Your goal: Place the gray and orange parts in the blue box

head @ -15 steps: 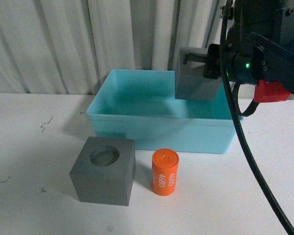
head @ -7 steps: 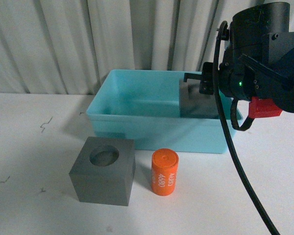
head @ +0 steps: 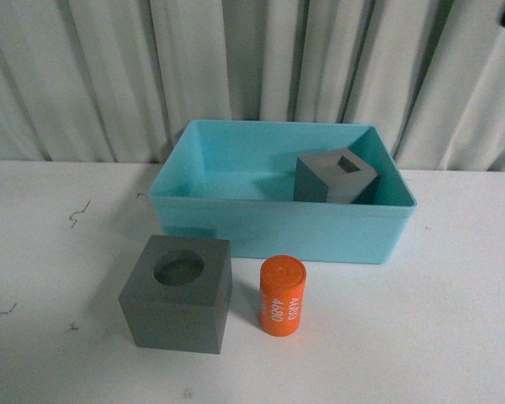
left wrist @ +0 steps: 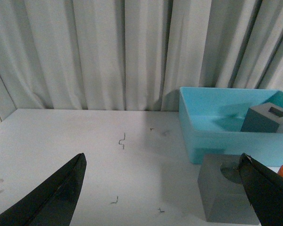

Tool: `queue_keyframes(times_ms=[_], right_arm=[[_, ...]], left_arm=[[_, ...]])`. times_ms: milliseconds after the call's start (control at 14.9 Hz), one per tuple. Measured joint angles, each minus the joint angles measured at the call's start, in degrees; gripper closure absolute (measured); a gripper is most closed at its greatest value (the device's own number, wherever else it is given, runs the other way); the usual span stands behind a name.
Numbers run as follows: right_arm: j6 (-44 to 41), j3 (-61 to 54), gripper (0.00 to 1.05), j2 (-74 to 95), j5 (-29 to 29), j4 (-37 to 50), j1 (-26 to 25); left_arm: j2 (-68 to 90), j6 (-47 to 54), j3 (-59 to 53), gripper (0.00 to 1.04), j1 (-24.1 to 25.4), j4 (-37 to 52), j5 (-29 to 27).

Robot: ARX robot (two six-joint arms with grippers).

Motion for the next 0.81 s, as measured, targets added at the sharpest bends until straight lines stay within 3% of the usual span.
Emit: queue_keyframes(times_ms=[201, 268, 336, 403, 537, 671, 805], right_arm=[[11.7, -19.4, 0.06, -24.1, 7.7, -21.8, 1.4], [15.1, -20.9, 0.06, -28.2, 8.2, -24.9, 1.5], [14.9, -21.2, 0.08, -28.3, 6.6, -19.1, 1.1], [10.0, -25.0, 0.19, -28.5, -2.3, -4.7, -1.5], [-7.0, -34.5, 0.46, -32.8, -13.9, 9.1, -4.2], [-12.2, -35.7, 0.70, -37.9, -15.7, 8.4, -6.0], [-13.4, -37.6, 0.87, -40.4, -16.7, 6.4, -6.8]], left_arm=[[0.0, 0.0, 0.0, 0.07, 0.0, 0.0, 0.0], [0.0, 0.0, 0.0, 0.07, 0.0, 0.0, 0.0], [0.0, 0.0, 0.0, 0.07, 0.0, 0.0, 0.0], [0.0, 0.0, 0.0, 0.07, 0.0, 0.0, 0.2], [0.0, 0.0, 0.0, 0.07, 0.0, 0.0, 0.0], [0.0, 0.0, 0.0, 0.07, 0.0, 0.0, 0.0], [0.0, 0.0, 0.0, 0.07, 0.0, 0.0, 0.0]])
